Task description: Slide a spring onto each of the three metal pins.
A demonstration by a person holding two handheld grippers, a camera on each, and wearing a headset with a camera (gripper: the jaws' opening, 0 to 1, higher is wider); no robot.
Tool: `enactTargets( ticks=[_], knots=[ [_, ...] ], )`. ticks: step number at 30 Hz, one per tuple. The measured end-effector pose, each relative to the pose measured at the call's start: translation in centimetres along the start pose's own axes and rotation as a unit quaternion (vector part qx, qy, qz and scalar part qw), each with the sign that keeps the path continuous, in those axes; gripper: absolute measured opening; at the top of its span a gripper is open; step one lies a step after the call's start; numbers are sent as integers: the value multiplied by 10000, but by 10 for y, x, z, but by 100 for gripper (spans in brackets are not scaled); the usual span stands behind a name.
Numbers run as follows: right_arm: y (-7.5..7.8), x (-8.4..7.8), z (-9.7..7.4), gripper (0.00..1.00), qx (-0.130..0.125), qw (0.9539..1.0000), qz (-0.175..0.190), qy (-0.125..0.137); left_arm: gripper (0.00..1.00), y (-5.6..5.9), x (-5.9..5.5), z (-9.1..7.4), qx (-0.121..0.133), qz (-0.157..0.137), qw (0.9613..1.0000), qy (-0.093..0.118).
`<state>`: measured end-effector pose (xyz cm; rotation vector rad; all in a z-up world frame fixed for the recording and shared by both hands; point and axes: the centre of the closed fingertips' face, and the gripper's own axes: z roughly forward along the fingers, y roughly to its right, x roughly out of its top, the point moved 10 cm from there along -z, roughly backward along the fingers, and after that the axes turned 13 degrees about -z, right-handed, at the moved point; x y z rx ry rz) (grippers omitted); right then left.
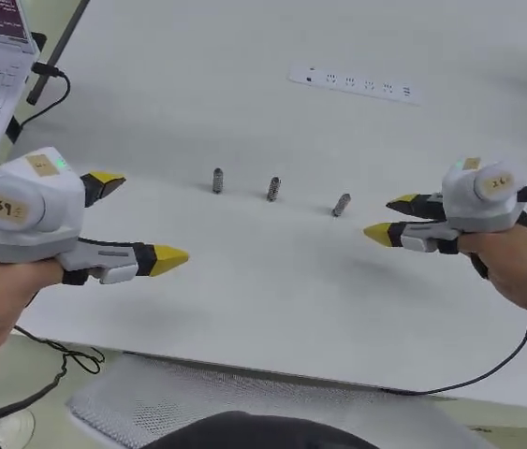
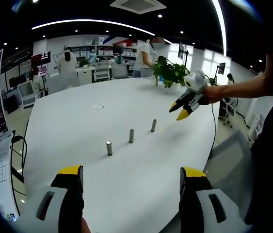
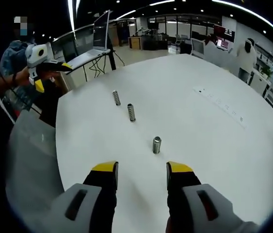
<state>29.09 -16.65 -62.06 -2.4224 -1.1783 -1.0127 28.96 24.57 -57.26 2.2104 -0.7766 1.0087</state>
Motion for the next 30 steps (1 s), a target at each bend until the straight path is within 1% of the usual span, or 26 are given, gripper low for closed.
enactTargets(
  ticks=[2,5,8,15,20,30],
  knots=[
    [-4,-2,-5,41,-6,9999,86,61,79,0,0,0,5,-9,10000,7],
    [-10,-2,-12,43,-74,9993,232,269,79,0,1,0,6,-17,10000,15],
    [-17,-2,-20,45,-142,9989,280,342,79,0,1,0,-4,-17,10000,18],
    [-30,-4,-31,53,-219,9983,361,411,79,1,1,2,-30,-30,10000,25],
    [-41,-6,-35,59,-219,9978,438,457,79,3,1,3,-40,-38,10000,20],
    [-62,-11,-46,66,-336,9963,565,552,79,5,0,2,-34,-66,10000,26]
  ],
)
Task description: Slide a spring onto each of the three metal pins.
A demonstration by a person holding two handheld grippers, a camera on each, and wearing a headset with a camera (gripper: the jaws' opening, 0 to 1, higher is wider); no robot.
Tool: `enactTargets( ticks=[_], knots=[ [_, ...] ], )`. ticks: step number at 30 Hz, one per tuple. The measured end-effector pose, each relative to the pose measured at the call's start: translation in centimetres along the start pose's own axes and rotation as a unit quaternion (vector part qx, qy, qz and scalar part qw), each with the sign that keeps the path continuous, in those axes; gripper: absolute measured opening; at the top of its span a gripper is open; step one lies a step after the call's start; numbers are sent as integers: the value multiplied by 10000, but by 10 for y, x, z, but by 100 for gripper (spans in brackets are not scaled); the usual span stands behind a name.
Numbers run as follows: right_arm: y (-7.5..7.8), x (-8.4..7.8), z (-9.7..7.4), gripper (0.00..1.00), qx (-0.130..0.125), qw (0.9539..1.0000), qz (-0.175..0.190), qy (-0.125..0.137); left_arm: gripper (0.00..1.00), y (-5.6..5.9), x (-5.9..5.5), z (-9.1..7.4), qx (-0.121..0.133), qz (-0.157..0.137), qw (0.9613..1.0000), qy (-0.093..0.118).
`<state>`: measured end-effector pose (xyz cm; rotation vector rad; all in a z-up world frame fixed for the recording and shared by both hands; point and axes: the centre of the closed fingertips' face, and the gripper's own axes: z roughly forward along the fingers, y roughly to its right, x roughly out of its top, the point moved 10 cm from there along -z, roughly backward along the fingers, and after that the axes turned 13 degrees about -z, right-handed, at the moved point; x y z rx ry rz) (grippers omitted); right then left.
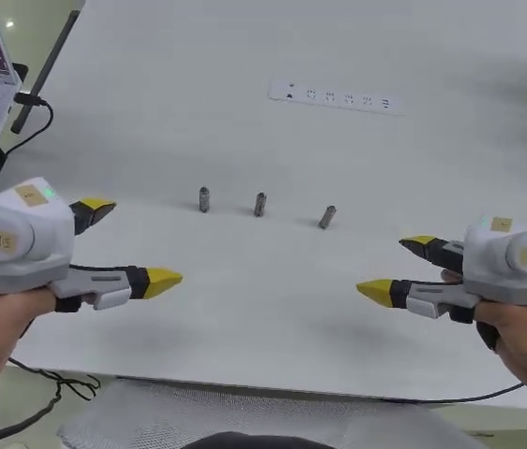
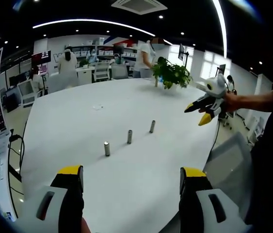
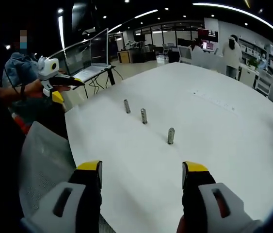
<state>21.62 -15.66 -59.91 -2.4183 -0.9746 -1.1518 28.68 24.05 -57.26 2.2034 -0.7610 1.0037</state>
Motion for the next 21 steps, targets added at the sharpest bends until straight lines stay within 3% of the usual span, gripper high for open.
enactTargets(
  ticks=[4,21],
  knots=[
    [-7,-3,-3,70,-54,10000,-5,-13,79,1,0,-1,10,-25,10000,18],
    [-9,-5,-5,77,-184,9996,142,153,79,3,-4,-1,34,-88,10000,29]
  ],
)
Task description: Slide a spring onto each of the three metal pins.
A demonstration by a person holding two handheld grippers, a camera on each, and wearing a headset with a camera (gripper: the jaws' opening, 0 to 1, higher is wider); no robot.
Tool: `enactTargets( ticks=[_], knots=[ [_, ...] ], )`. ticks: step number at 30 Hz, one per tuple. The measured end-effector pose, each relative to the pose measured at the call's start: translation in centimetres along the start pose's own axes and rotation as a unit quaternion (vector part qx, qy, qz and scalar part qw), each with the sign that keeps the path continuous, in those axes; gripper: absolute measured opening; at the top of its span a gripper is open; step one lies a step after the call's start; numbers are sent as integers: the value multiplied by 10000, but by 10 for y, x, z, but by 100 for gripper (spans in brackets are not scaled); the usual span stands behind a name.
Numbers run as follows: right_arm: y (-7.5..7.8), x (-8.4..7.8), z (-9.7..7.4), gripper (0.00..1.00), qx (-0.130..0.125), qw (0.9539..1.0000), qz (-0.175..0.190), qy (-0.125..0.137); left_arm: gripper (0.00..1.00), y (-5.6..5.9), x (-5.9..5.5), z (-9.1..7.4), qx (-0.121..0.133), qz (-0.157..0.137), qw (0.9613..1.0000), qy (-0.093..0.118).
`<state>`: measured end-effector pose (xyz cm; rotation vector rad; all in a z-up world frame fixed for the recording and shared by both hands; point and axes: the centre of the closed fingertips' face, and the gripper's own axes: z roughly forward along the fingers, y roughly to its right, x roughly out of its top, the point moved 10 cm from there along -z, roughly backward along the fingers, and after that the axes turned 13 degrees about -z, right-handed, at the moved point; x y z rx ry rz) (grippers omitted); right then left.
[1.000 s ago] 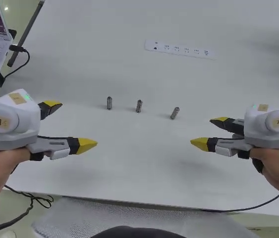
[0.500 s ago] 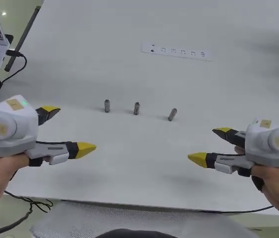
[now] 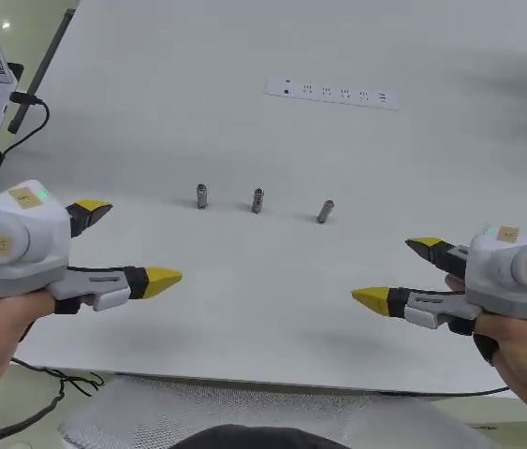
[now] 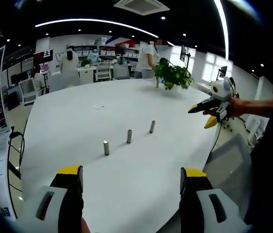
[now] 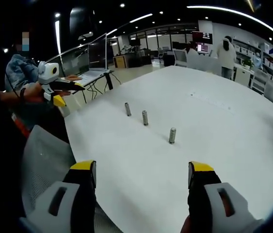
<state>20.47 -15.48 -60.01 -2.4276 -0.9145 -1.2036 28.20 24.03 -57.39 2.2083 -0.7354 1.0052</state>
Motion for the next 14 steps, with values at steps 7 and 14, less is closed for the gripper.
enactTargets(
  ticks=[7,14],
  knots=[
    [0,1,1,77,18,10000,0,16,79,0,0,-1,13,-17,10000,28],
    [-1,0,1,77,12,10000,-17,13,79,-1,2,-2,27,-22,10000,70]
  ],
)
